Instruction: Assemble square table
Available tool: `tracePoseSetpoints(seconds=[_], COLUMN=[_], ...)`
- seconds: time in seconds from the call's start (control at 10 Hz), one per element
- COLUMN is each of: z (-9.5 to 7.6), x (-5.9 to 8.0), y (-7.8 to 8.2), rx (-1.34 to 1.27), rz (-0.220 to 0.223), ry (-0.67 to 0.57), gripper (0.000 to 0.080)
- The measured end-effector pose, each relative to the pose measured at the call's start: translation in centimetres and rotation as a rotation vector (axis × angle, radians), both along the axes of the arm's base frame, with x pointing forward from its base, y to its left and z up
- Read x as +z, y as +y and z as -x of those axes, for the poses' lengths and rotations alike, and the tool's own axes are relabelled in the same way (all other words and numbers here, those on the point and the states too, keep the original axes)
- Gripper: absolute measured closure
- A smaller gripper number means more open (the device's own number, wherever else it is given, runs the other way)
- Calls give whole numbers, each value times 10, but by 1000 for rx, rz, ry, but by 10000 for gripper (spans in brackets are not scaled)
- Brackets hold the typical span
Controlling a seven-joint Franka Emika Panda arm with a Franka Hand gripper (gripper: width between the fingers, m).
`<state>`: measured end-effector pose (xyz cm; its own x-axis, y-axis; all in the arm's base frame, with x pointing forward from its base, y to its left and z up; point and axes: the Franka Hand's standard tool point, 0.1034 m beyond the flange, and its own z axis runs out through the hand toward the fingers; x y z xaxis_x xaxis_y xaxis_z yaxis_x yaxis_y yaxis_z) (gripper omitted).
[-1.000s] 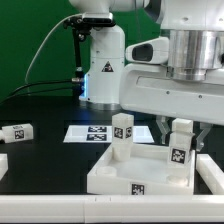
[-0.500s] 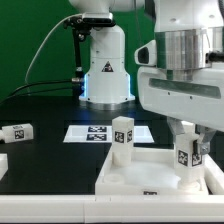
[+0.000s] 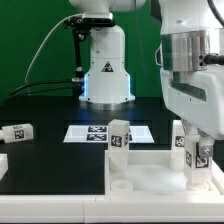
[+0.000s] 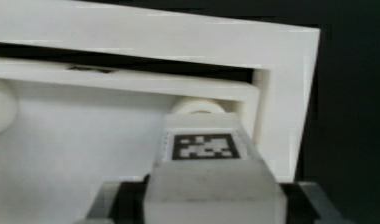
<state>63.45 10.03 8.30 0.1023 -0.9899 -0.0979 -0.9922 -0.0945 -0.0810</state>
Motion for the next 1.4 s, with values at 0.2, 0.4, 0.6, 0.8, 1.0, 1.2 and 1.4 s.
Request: tracePoseSetpoints(seconds=[0.2, 0.4, 0.6, 0.8, 1.0, 1.2, 1.4], z=[0, -6, -6, -6, -10, -9, -9], x=[-1, -1, -2, -2, 0, -1, -1], y=[1, 6, 8, 6, 6, 5, 5], rx=[55, 243, 433, 565, 898, 994, 960], rz=[6, 24, 49, 59, 115, 124, 122], ry=[2, -2, -17, -29, -69, -73, -70], gripper=[457, 273, 157, 152, 151, 151, 243])
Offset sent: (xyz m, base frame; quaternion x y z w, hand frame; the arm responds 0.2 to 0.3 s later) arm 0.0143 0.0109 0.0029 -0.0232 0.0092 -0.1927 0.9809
